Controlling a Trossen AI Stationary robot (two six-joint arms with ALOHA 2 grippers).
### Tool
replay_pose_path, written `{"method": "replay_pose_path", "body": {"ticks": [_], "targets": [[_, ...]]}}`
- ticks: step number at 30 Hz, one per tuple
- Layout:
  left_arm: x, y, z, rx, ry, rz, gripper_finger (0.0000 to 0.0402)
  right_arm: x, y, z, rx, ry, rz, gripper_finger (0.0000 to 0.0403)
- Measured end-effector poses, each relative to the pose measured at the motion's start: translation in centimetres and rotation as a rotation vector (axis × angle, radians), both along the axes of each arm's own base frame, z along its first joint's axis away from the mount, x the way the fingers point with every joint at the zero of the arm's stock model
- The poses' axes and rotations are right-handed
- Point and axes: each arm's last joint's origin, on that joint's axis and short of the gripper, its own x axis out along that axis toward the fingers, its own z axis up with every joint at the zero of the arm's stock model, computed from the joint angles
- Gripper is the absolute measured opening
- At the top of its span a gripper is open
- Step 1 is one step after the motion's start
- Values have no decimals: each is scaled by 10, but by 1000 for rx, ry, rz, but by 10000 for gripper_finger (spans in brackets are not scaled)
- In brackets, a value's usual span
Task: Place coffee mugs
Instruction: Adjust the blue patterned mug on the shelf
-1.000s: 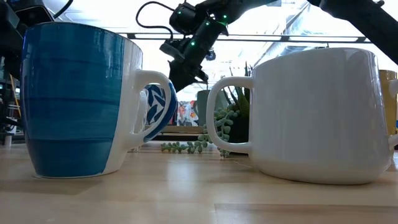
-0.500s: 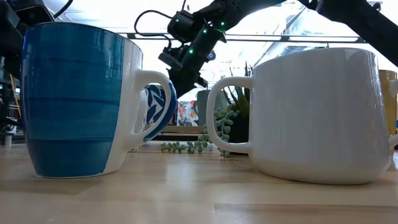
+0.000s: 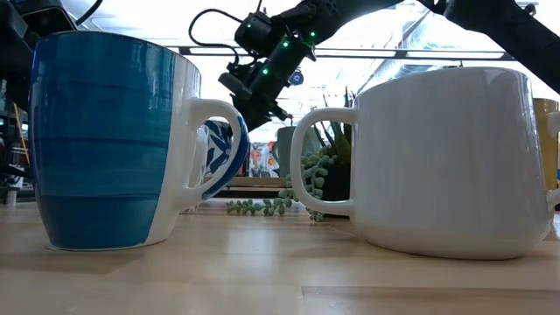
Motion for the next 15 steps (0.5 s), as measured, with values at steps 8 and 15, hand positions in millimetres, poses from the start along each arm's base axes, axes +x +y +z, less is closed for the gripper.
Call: {"method": "replay_pose_path", "body": {"ticks": [8,15], "targets": [[0,0,0,1,0,0,158,-2,0,-2,-7,32,-5,87],[0,0,0,0,1,0,158,-6,-4,-3,-40,69,-57,87]]}}
